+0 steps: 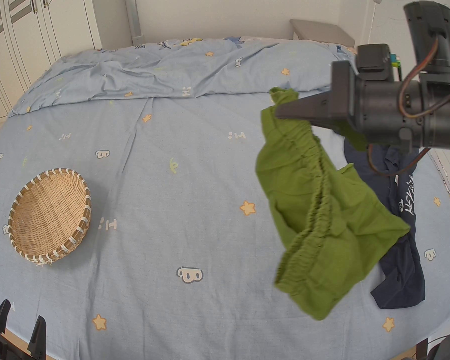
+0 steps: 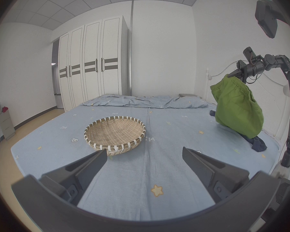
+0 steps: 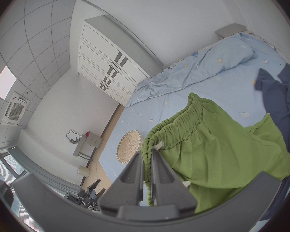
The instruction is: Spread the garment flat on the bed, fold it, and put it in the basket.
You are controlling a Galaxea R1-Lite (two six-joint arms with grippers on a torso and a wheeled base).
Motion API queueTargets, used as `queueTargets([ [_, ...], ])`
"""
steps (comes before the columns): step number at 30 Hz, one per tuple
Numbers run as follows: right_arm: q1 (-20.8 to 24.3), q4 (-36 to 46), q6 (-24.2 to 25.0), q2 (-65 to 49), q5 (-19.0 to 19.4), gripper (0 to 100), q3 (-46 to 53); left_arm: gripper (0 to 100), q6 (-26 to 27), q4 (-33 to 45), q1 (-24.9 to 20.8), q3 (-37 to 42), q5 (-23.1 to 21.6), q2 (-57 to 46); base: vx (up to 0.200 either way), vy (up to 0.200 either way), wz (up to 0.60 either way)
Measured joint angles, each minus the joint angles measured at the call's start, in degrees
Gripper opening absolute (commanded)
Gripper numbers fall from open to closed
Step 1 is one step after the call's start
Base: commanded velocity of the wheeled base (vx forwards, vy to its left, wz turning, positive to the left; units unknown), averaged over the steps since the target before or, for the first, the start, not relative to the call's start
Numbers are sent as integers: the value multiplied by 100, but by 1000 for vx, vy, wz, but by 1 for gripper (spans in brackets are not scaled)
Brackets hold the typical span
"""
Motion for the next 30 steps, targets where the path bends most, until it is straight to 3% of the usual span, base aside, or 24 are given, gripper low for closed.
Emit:
queueTargets([
  [5, 701, -354, 132, 524, -351, 0, -99, 100, -2, 0, 0, 0, 0, 0, 0, 0, 0],
  [9, 1017, -424, 156, 1014, -528, 0, -276, 100, -2, 0, 0, 0, -2, 0, 0, 0, 0],
  [19, 1169, -789, 137, 1788, -589, 0, -534, 100, -2, 0, 0, 0, 1, 0, 0, 0, 0],
  [20, 1163, -797, 126, 1842, -589, 100, -549, 100, -2, 0, 0, 0, 0, 0, 0, 0, 0],
  [30, 1081, -786, -52, 2380, -534, 100, -1036, 100, -2, 0, 0, 0, 0, 0, 0, 0, 0],
])
